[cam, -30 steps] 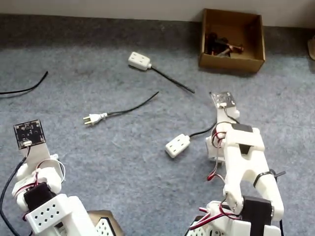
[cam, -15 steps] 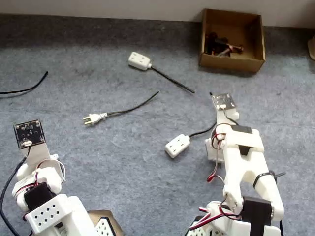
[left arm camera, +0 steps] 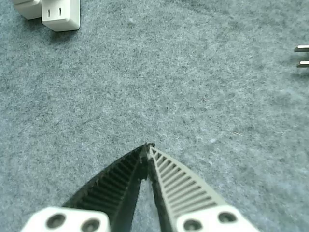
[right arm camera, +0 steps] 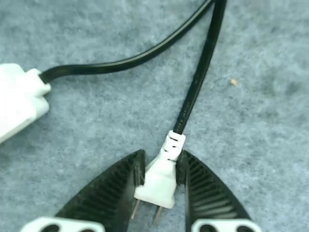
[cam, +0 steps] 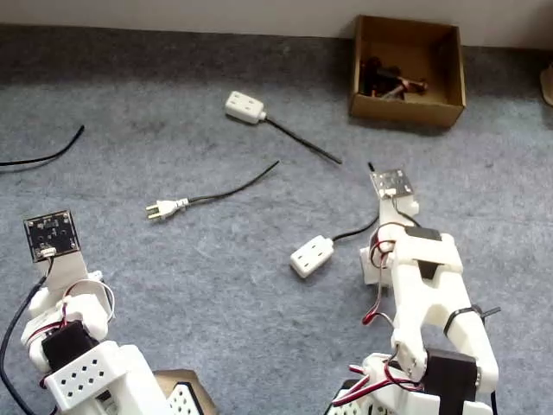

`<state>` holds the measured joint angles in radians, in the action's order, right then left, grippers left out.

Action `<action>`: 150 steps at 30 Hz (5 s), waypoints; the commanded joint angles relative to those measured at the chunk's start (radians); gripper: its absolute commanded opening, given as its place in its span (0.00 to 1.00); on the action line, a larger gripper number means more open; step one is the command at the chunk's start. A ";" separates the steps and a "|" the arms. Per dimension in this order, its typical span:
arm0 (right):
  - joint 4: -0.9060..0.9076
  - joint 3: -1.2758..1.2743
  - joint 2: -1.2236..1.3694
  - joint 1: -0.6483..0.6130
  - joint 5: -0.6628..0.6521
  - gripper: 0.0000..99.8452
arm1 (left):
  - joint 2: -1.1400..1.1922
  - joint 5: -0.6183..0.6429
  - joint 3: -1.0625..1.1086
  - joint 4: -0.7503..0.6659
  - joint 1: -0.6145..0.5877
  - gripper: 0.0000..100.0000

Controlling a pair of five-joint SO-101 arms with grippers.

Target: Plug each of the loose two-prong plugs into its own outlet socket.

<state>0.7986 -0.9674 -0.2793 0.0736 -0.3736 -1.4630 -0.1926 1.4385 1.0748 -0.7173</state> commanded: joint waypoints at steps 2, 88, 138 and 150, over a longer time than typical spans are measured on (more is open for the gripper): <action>-0.015 -0.002 -0.022 0.010 -0.006 0.11 | -0.016 -0.008 -0.008 -0.018 0.016 0.01; 0.045 0.008 -0.033 0.013 0.141 0.18 | -0.016 -0.006 0.002 -0.055 0.107 0.01; -0.004 0.125 -0.021 -0.027 0.235 0.18 | -0.016 -0.006 0.004 -0.054 0.104 0.01; -0.004 0.119 0.074 -0.021 0.233 0.18 | -0.016 -0.006 0.004 -0.054 0.102 0.01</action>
<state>0.8078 -0.8846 -0.2056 0.0583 -0.1389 -1.4645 -0.1926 1.4477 1.0365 -0.6252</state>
